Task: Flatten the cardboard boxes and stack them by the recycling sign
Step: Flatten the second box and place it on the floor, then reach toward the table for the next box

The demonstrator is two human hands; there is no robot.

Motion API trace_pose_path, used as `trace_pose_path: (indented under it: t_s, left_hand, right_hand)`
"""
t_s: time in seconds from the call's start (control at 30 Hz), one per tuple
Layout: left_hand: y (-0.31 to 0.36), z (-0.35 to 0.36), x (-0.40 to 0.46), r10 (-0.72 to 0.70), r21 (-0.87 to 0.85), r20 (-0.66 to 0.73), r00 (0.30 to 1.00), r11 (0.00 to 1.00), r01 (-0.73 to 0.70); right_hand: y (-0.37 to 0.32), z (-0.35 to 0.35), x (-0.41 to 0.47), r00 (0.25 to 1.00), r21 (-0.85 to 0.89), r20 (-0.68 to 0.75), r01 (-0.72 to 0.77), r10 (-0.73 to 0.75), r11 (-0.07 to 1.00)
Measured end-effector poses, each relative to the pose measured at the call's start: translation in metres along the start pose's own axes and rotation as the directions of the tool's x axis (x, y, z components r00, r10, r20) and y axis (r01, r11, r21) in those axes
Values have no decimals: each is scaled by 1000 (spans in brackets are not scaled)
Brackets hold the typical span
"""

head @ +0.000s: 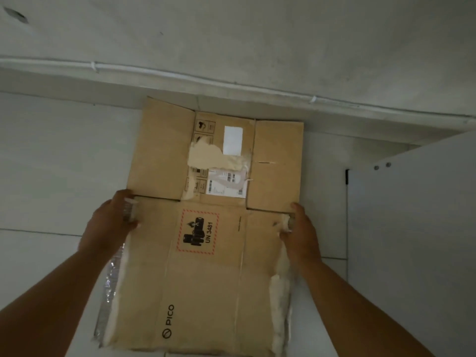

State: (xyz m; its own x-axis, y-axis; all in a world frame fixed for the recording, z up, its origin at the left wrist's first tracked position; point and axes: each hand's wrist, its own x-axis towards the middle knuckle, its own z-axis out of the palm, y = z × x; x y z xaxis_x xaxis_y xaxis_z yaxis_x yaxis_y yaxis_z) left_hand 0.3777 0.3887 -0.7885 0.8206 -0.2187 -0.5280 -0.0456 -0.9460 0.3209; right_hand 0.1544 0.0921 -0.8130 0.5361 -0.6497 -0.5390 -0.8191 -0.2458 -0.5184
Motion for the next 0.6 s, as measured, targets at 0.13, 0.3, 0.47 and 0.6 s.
trace_pose_path:
  t_s: [0.13,0.3,0.47,0.6]
  left_hand:
    - [-5,11,12,-106,-126,27,994,986,108]
    - [-15,10,25,-308,-477,140,941,812,337]
    - [-8,0,17,-279,-465,201,939,816,342]
    - [19,-23,-8,-201,-390,124,972,890,234]
  right_hand:
    - [4,8,8,1000,-85,-4,-18,17,996]
    - [6,11,10,1000,-141,28,4,0,990]
    - [-8,-11,9,978,-94,198,-52,70,994]
    - [-31,-36,0,959,-95,277,-31,56,995]
